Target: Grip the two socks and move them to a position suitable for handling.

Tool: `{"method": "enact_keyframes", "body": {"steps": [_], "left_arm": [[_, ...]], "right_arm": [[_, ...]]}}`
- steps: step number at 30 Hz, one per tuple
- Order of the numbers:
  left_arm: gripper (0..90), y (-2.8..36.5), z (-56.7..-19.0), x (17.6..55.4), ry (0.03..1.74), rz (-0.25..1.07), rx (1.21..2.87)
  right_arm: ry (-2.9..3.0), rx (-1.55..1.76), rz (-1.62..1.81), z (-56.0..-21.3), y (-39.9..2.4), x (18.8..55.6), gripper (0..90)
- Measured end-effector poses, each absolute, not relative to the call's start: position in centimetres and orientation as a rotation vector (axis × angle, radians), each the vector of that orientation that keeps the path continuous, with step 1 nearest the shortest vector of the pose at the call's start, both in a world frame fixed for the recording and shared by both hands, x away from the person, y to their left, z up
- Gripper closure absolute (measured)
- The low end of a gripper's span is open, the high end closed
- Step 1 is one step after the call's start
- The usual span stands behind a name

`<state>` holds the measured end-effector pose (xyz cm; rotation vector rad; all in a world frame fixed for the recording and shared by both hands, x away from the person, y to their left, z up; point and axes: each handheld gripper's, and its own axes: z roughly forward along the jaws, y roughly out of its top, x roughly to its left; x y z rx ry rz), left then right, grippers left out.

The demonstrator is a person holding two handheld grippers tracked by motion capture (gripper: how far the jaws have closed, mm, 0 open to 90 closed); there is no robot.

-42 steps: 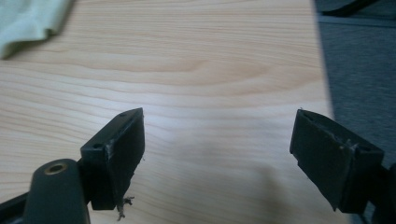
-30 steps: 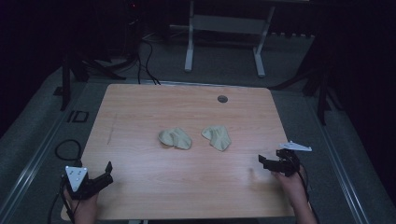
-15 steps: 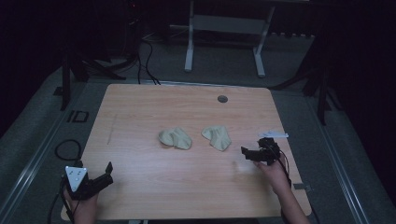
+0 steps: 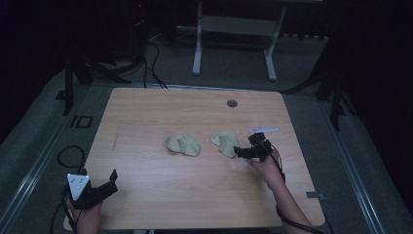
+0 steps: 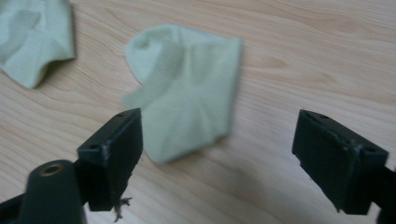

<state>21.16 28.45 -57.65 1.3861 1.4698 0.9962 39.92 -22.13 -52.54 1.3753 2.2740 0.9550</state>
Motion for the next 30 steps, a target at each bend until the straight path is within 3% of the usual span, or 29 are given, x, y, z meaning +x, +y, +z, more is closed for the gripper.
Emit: {"method": "enact_keyframes", "body": {"steps": [15,29,30], "left_arm": [[0.0,28.2,-57.6,21.2,1.463,0.987,1.391],[0.0,28.0,-57.4,20.9,1.45,0.97,1.383],[0.0,28.0,-57.4,20.9,1.451,0.968,1.383]], "right_arm": [[2.31,1.338,0.912,-53.1,-16.4,43.3,20.9],[2.296,1.375,0.77,-55.2,-14.4,45.4,33.8],[2.283,1.36,0.764,-55.2,-14.3,45.3,40.2]]}}
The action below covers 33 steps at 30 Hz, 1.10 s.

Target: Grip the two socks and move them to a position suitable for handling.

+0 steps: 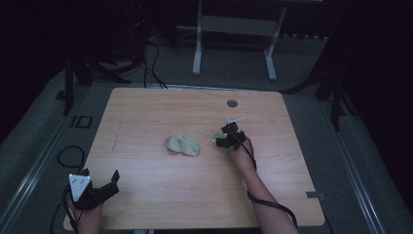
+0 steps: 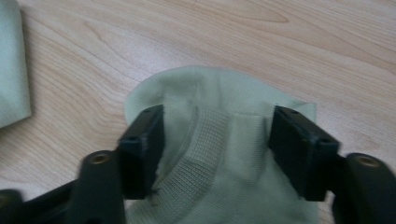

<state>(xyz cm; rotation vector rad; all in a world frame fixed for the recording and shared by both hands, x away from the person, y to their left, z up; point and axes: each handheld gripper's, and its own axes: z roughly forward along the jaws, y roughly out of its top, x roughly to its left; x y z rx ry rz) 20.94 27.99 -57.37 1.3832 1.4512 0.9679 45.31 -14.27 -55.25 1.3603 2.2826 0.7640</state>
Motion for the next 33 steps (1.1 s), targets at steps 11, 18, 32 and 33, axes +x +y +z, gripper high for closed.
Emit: {"method": "enact_keyframes", "body": {"steps": [11,18,32,33], "left_arm": [[0.0,28.0,-57.5,21.0,1.461,0.962,1.393],[0.0,28.0,-57.5,21.1,1.463,0.961,1.398],[0.0,27.9,-57.5,21.2,1.465,0.964,1.408],[0.0,27.9,-57.5,21.2,1.465,0.965,1.408]], "right_arm": [[2.335,1.328,0.723,-54.6,-14.2,45.3,81.6],[2.342,1.316,0.781,-52.7,-14.8,44.4,82.0],[2.373,1.197,0.904,-48.6,-14.9,39.8,81.9],[2.373,1.189,0.91,-48.4,-14.9,39.3,81.9]]}}
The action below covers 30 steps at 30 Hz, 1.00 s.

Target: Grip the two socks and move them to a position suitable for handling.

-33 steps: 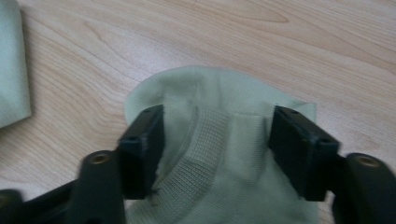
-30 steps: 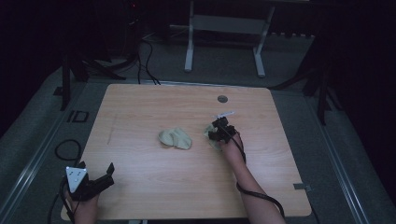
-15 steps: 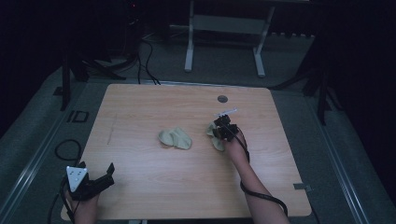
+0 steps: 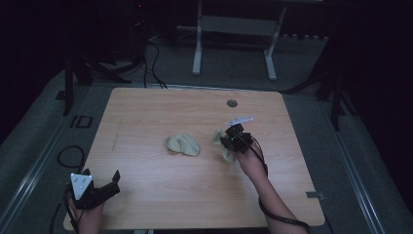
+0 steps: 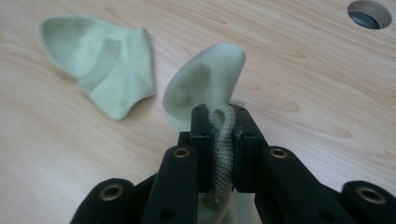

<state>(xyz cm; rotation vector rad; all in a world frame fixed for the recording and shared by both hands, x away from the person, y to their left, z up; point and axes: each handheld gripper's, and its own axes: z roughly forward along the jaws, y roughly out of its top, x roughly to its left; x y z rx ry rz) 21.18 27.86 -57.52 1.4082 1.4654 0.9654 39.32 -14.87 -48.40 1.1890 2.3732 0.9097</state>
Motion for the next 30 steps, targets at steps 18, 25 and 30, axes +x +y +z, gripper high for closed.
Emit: {"method": "enact_keyframes", "body": {"steps": [18,25,30], "left_arm": [[0.0,27.6,-57.4,21.3,1.462,0.959,1.418],[0.0,27.5,-57.4,21.2,1.458,0.957,1.417],[0.0,27.5,-57.4,21.2,1.453,0.952,1.419]], "right_arm": [[2.394,1.005,0.966,-47.7,-14.7,30.5,81.8],[2.449,1.022,0.887,-51.5,-14.0,29.5,81.8],[2.484,1.049,0.836,-54.0,-13.4,29.3,81.3]]}}
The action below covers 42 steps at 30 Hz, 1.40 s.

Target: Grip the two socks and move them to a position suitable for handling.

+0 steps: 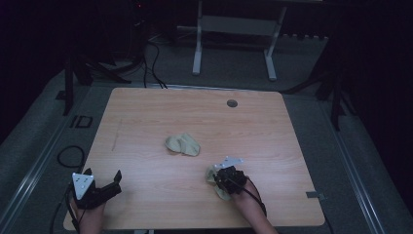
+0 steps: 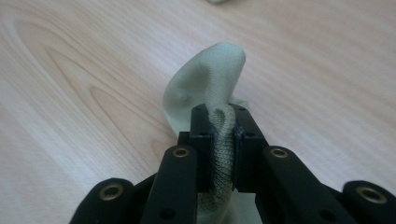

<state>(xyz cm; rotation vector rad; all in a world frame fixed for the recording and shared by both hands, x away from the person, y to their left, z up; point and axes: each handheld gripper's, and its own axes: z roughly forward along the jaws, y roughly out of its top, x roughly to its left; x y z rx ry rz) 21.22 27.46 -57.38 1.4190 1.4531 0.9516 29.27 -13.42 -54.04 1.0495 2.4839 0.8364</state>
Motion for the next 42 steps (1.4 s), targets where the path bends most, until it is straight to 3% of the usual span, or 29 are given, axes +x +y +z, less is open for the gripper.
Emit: {"method": "enact_keyframes", "body": {"steps": [4,11,16,26,31,32,33,38,40,42], "left_arm": [[0.0,27.4,-57.4,21.2,1.45,0.948,1.423],[0.0,26.9,-57.4,21.2,1.413,0.914,1.47],[0.0,26.4,-57.3,21.2,1.356,0.94,1.497],[0.0,25.4,-57.0,21.3,1.295,0.815,1.556],[0.0,23.7,-56.5,21.1,1.179,0.742,1.649],[0.0,23.3,-56.4,21.1,1.157,0.716,1.673],[0.0,22.8,-56.4,21.0,1.133,0.691,1.697],[14.9,20.2,-56.0,21.2,1.007,0.562,1.804],[16.8,19.1,-55.8,21.4,0.955,0.503,1.857],[25.5,17.9,-55.7,21.5,0.898,0.479,1.909]], "right_arm": [[2.487,1.063,0.827,-55.4,-13.2,29.0,78.0],[2.431,1.07,0.854,-55.9,-12.6,27.8,62.6],[2.432,1.077,0.903,-56.3,-12.4,27.0,44.1],[2.472,1.087,0.951,-56.4,-11.9,26.9,20.3],[2.457,1.065,1.006,-54.8,-12.2,26.9,19.2],[2.437,1.056,1.013,-54.4,-12.3,26.8,21.8],[2.436,1.051,1.015,-54.0,-12.4,26.8,32.2],[2.414,1.044,1.047,-52.5,-13.2,26.7,31.7],[2.404,1.047,1.061,-52.2,-13.5,26.6,32.6],[2.399,1.049,1.061,-52.1,-13.8,26.5,33.3]]}}
